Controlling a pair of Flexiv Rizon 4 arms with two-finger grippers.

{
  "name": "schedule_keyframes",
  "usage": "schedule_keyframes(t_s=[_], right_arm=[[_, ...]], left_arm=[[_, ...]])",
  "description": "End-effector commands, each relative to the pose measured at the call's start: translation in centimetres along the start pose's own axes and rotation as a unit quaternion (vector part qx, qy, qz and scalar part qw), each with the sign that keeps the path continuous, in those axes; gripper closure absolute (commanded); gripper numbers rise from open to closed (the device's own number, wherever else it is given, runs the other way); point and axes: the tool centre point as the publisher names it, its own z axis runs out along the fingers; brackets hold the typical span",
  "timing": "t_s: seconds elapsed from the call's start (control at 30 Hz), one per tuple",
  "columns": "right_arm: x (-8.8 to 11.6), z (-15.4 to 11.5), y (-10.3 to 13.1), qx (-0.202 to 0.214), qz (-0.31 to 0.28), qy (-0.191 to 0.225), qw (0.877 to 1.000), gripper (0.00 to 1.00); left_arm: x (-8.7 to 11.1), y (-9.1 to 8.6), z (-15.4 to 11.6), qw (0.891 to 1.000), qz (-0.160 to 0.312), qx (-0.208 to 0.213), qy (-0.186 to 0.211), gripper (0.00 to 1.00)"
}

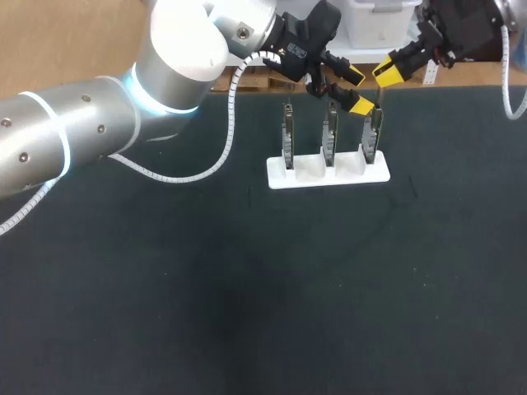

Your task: Pick up the optical module with the left hand, and insert it into the network port with the right hand.

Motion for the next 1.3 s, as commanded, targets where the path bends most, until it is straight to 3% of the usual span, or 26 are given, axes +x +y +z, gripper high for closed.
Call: schedule_keyframes(t_s=[0.03,1.3], right_arm=[[0.09,0.08,0.25,0.003,0.003,-0.003,1.000,1.00],[0.56,0.53,-0.56,0.001,-0.007,0.002,1.000,1.00]], left_arm=[[-0.12,0.27,0.02,1.000,0.000,0.003,0.003,0.00],[-0.12,0.27,0.02,1.000,0.000,0.003,0.003,0.00]])
